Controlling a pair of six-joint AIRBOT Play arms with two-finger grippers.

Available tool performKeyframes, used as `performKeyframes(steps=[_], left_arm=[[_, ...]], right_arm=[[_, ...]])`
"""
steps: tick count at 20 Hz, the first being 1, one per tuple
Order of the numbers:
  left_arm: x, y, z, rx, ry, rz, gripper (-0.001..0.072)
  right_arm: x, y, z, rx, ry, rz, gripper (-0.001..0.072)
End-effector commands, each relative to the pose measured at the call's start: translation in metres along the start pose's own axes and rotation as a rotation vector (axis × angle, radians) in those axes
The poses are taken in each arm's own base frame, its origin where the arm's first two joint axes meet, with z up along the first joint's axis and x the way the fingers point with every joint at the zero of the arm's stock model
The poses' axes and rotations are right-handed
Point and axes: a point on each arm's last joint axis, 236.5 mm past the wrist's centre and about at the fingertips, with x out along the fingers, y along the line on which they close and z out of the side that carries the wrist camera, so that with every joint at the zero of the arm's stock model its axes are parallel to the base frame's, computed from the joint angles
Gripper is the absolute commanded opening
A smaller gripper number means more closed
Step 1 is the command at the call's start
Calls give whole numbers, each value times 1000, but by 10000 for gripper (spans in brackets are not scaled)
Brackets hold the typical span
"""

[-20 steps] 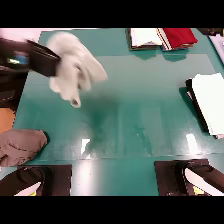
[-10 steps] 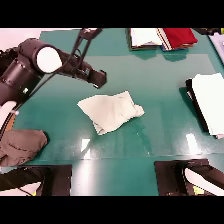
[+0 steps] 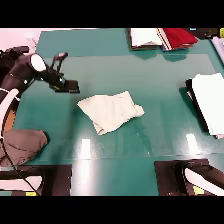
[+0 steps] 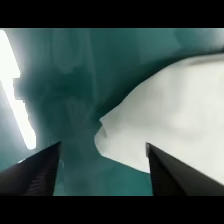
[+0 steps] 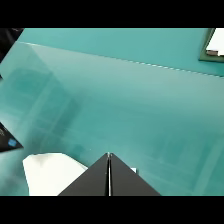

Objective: Fold the shirts.

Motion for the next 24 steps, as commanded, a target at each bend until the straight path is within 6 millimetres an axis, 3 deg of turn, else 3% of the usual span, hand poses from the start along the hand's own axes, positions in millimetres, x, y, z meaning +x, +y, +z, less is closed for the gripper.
performKeyframes(steps=[1,4,6,7,9,11,14,15,16,17,20,24], left_arm=[[38,-3,-28,-58,29,-102,622],[46,-16,-26,-77,-5,-171,621],[45,-18,-24,-71,-13,-180,620],[45,-18,-24,-71,-11,-180,581],[45,-18,-26,-71,-4,-181,338],[45,-18,-24,-65,-14,-179,25],[34,-19,-13,-40,-44,-170,27],[26,-21,-6,-28,-67,-170,26],[19,-23,0,-18,-88,-170,27],[12,-25,6,-10,-107,-170,27],[7,-26,6,6,-111,-169,27],[8,-26,2,11,-94,-167,27]], right_arm=[[0,0,-1,0,4,0,18],[1,-2,-2,1,8,-5,17],[11,-8,-16,21,48,-8,18],[19,-14,-30,40,83,-11,18],[35,-25,-63,85,156,-21,18],[51,-38,-104,134,241,-32,18],[72,-54,-181,223,425,-42,20],[79,-58,-213,264,507,-39,81],[86,-64,-243,304,583,-44,328],[92,-70,-271,347,650,-54,475],[121,-75,-330,501,759,-31,483],[160,-57,-365,591,815,63,482]])
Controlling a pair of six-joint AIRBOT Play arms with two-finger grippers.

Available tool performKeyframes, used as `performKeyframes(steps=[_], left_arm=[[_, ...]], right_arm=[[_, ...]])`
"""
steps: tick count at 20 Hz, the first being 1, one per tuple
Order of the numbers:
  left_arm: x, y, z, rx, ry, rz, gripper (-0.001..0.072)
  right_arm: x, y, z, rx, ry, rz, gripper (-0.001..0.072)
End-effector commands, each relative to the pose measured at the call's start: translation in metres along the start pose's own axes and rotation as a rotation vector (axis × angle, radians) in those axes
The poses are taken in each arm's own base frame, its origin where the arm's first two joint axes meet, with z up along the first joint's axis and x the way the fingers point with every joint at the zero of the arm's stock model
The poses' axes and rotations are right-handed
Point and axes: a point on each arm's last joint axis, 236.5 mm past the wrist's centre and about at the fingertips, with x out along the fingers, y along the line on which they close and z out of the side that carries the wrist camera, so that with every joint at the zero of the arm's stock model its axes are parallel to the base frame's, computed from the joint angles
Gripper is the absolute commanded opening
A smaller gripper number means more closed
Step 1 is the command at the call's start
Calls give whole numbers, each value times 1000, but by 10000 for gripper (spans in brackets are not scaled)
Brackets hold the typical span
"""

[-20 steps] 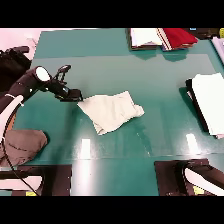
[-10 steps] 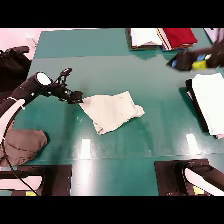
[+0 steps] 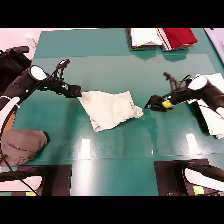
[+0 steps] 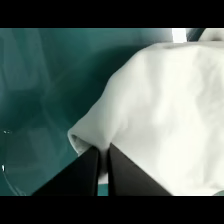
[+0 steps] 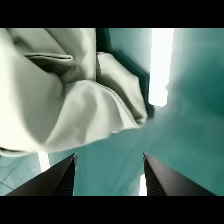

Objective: Fold the shirts.

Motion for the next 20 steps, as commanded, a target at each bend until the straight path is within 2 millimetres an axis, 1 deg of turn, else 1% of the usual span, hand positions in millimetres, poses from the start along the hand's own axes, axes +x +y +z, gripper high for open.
performKeyframes(steps=[1,2,4,5,6,7,8,9,10,11,12,13,14,15,16,17,18,19,20], left_arm=[[-2,0,0,7,4,2,26],[-2,0,0,7,4,2,27],[-2,0,0,7,4,2,27],[-2,0,-1,7,5,2,27],[-2,-1,-1,7,7,1,27],[-5,-2,0,10,2,1,27],[-12,-5,6,19,-28,3,26],[-26,-9,15,35,-79,8,26],[-51,-18,31,67,-161,17,26],[-82,-30,48,110,-249,29,26],[-124,-46,64,167,-349,44,26],[-167,-65,77,219,-447,54,26],[-217,-88,86,270,-559,53,26],[-262,-110,89,312,-660,46,26],[-306,-132,87,351,-757,34,26],[-341,-149,82,383,-832,28,26],[-372,-163,74,411,-898,23,26],[-392,-172,67,430,-941,21,26],[-405,-178,62,442,-968,18,25]], right_arm=[[49,2,-10,43,84,52,481],[58,5,-11,23,101,42,479],[70,13,-8,-18,119,33,427],[73,16,-6,-39,119,30,336],[74,21,-3,-81,115,34,145],[72,25,2,-113,104,39,18],[66,33,9,-133,84,47,18],[53,40,18,-159,50,52,17],[30,51,33,-206,-12,48,17],[-1,63,49,-256,-85,45,17],[-43,81,65,-314,-178,45,17],[-88,102,74,-367,-272,57,17],[-138,124,79,-425,-374,67,17],[-187,147,77,-484,-478,71,17],[-229,167,72,-537,-574,73,17],[-267,185,62,-586,-661,73,17],[-301,202,49,-628,-746,74,16],[-327,215,37,-648,-810,82,16],[-348,224,26,-663,-863,85,16]])
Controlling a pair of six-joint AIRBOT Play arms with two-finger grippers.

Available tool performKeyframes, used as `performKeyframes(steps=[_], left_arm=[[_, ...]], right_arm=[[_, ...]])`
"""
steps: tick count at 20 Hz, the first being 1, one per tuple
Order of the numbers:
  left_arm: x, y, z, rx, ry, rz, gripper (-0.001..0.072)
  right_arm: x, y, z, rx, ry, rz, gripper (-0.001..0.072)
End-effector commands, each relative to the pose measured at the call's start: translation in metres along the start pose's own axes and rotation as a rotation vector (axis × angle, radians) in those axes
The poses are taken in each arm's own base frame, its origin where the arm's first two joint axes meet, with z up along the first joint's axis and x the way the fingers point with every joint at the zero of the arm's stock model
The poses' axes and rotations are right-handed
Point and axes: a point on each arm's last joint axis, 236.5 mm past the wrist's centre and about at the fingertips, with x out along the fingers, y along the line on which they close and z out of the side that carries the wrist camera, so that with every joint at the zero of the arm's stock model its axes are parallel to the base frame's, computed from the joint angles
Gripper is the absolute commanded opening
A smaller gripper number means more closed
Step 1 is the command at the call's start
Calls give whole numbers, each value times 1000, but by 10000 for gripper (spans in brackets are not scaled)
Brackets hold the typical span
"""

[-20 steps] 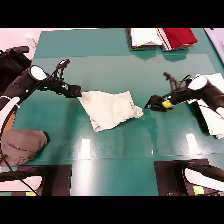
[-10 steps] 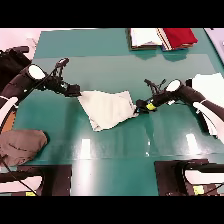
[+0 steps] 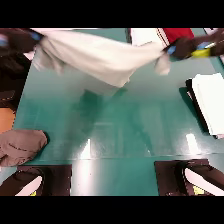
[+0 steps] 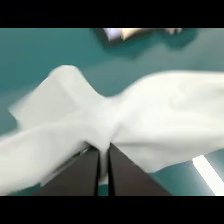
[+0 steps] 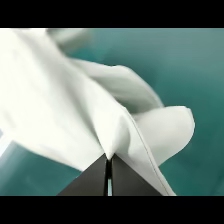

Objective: Fold the shirts.

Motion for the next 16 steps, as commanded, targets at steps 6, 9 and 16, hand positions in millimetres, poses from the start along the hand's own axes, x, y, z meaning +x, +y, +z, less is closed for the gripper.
performKeyframes(steps=[6,9,16], left_arm=[[-14,-18,-28,51,70,-23,24],[22,-32,-128,76,309,-76,25],[4,-90,-314,19,808,-292,641]], right_arm=[[-94,13,21,-37,-114,-183,16],[-62,-18,-33,49,77,-211,16],[-11,-55,-119,197,299,-204,16]])
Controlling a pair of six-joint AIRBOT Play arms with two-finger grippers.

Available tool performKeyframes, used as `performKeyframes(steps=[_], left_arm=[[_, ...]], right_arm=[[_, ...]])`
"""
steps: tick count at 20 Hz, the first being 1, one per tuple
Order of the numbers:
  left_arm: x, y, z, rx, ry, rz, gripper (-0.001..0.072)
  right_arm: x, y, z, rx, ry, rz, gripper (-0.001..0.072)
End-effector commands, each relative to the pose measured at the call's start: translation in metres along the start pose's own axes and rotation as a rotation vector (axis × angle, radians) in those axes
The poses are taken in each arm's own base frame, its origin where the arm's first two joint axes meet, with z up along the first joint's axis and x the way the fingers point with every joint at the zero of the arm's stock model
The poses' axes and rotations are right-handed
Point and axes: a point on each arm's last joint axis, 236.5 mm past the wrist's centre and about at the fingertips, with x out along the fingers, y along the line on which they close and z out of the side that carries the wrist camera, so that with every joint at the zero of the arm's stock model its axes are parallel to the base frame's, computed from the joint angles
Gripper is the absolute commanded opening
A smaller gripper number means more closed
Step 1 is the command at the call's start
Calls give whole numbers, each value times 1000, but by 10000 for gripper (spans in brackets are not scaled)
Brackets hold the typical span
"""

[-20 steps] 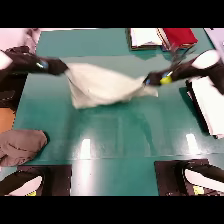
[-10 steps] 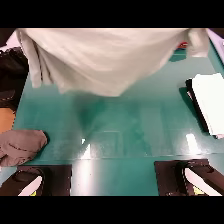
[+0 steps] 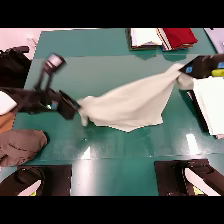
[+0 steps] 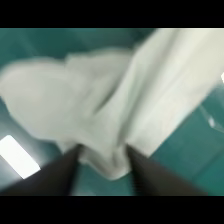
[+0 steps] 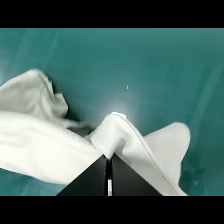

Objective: Fold the shirts.

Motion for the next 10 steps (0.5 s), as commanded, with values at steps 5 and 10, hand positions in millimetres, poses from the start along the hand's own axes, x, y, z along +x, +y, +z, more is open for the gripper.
performKeyframes(steps=[5,10], left_arm=[[-3,45,11,-179,-89,99,641],[14,137,-9,-439,-48,198,641]], right_arm=[[33,-17,-32,61,93,-7,16],[33,-19,-21,61,46,-12,16]])
